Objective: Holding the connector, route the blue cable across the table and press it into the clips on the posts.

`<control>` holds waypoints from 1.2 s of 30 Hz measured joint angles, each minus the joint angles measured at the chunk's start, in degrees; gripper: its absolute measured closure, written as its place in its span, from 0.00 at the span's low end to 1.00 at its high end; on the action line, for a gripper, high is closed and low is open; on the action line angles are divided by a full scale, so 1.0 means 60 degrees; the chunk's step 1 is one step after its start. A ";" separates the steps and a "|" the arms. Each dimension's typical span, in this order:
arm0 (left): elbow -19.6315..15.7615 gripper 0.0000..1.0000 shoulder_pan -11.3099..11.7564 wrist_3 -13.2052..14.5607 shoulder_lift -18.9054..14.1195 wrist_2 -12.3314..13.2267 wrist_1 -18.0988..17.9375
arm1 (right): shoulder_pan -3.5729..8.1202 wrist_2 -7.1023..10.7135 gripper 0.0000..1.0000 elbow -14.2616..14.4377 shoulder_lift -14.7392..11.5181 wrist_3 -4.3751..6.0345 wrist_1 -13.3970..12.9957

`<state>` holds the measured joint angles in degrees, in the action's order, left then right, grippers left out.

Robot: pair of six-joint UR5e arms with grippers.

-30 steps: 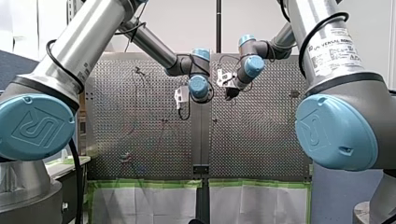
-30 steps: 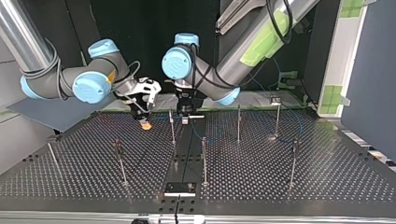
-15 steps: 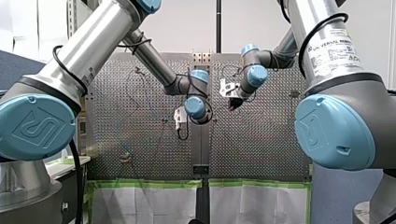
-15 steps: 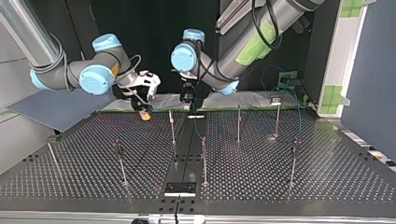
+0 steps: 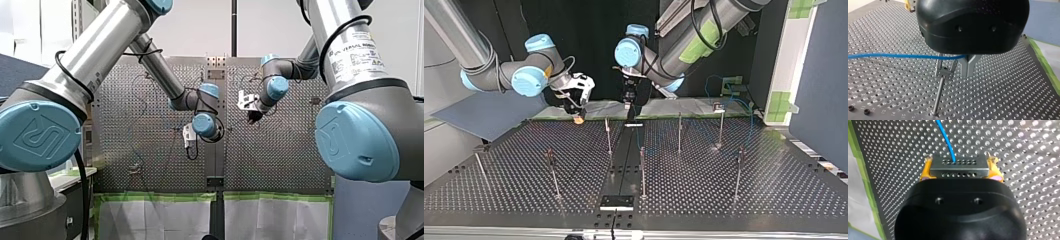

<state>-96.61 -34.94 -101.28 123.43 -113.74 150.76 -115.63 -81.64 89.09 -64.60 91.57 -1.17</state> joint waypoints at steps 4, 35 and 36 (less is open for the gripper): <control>-0.0018 1.00 0.0033 -0.0027 0.0000 0.0239 -0.0246 | -0.0021 0.0010 1.00 0.0080 0.0168 0.0001 -0.0079; 0.1351 1.00 0.0799 -0.0998 0.0854 0.1679 -0.0544 | 0.0340 0.0201 1.00 0.0089 0.0752 0.0059 -0.0707; 0.1383 1.00 0.0821 -0.1004 0.0909 0.1704 -0.0527 | 0.0355 0.0207 1.00 0.0088 0.0757 0.0060 -0.0725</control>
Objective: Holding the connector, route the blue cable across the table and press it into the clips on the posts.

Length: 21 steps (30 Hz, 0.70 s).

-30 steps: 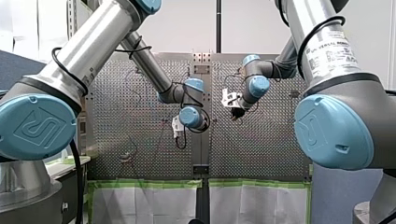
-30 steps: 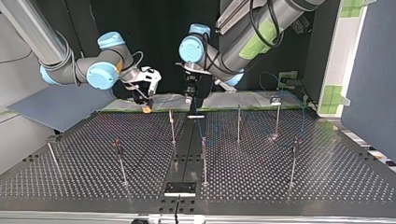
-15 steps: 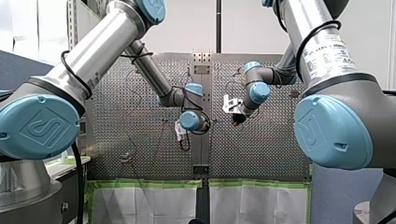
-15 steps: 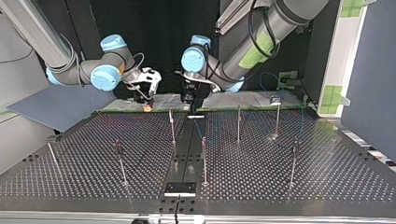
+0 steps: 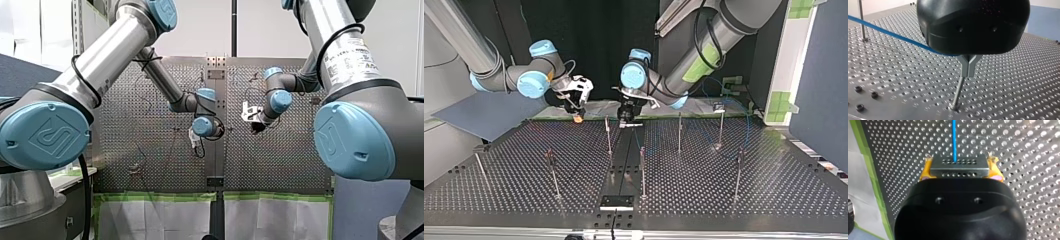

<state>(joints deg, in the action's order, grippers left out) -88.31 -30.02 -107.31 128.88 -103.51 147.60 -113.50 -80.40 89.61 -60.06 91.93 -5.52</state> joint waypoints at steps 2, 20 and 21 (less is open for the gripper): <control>0.0078 1.00 0.0026 -0.0002 0.0105 0.0050 0.0012 | 0.0031 0.0019 1.00 -0.0010 0.0007 0.0002 -0.0040; 0.1439 1.00 0.0409 0.0024 0.0743 0.0401 0.0599 | 0.0343 0.0126 1.00 -0.0490 0.0339 0.0029 -0.0175; 0.1464 1.00 0.0433 0.0064 0.0743 0.0398 0.0654 | 0.0370 0.0127 1.00 -0.0513 0.0351 0.0041 -0.0208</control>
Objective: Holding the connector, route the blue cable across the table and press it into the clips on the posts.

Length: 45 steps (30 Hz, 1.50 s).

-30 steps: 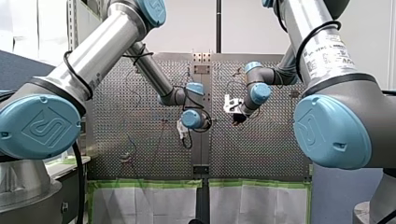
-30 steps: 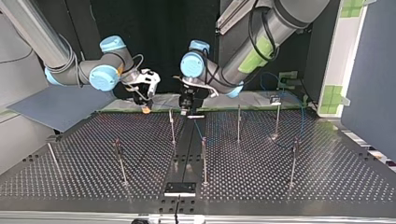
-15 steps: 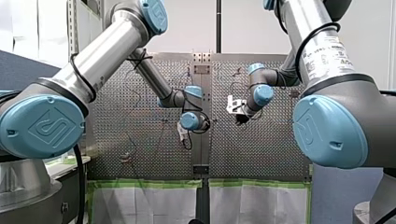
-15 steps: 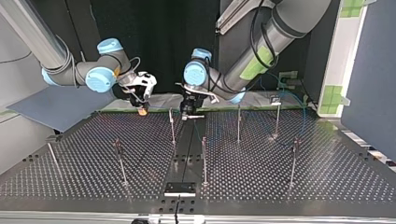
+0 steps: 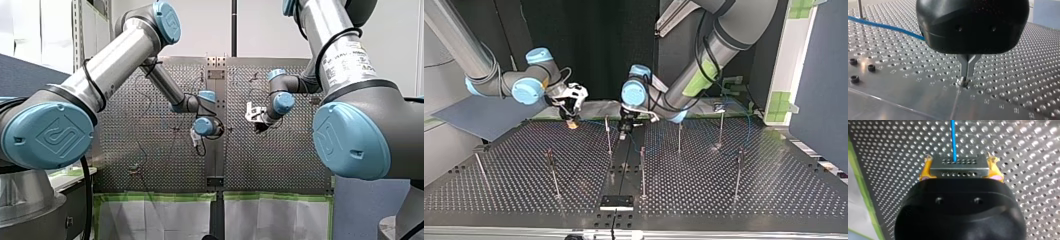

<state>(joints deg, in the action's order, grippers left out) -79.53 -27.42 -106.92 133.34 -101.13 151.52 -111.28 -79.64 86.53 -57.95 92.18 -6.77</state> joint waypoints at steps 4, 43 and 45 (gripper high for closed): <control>0.0029 1.00 0.0043 0.0119 0.0003 -0.0011 0.0157 | 0.0085 0.0045 1.00 -0.0096 0.0121 0.0025 -0.0092; 0.0006 0.00 -0.1727 0.0857 -0.0861 -0.2145 0.2704 | 0.0647 0.0629 1.00 -0.0423 0.0410 0.0017 0.0230; 0.0003 0.00 -0.1912 0.0889 -0.0875 -0.2338 0.2788 | 0.0663 0.0704 1.00 -0.0423 0.0408 0.0019 0.0240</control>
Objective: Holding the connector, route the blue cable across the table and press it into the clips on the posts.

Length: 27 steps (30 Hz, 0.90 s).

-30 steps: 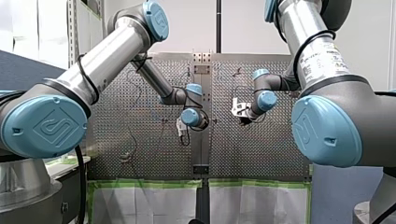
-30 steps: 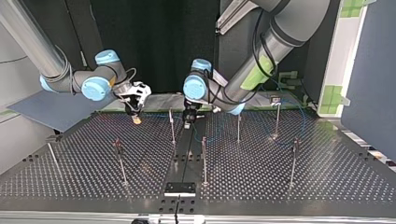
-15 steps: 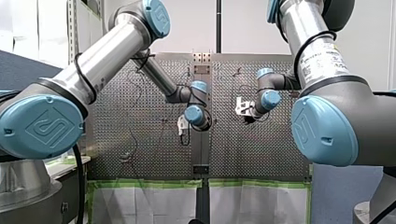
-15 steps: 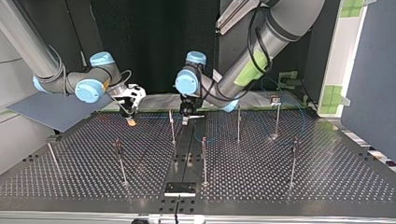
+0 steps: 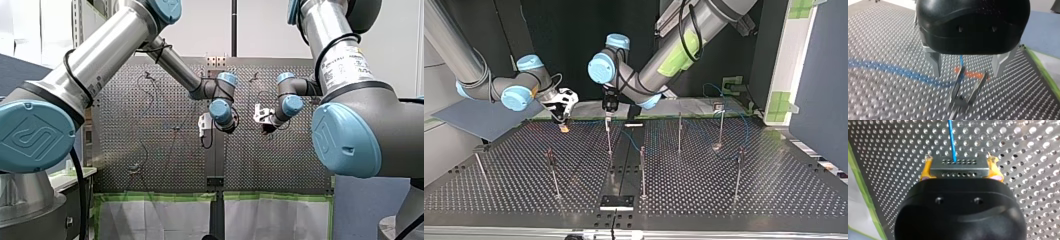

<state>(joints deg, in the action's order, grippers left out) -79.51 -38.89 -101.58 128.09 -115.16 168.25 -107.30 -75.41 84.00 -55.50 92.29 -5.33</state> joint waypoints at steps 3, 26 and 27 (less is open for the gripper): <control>-0.0001 0.00 -0.0194 0.0074 -0.0058 -0.0253 0.0063 | 0.0019 0.0054 1.00 0.0000 -0.0003 0.0001 0.0008; 0.0655 0.00 -0.1422 0.0229 0.0406 -0.1615 -0.0449 | 0.0276 0.0102 1.00 0.0000 -0.0177 0.0054 0.0036; 0.0756 0.00 -0.1403 0.0169 0.0507 -0.1576 -0.0419 | 0.0279 0.0102 1.00 0.0002 -0.0186 0.0060 0.0036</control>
<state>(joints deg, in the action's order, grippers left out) -74.98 -47.31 -100.57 131.13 -124.61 165.74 -105.62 -74.80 84.01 -56.62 92.65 -5.11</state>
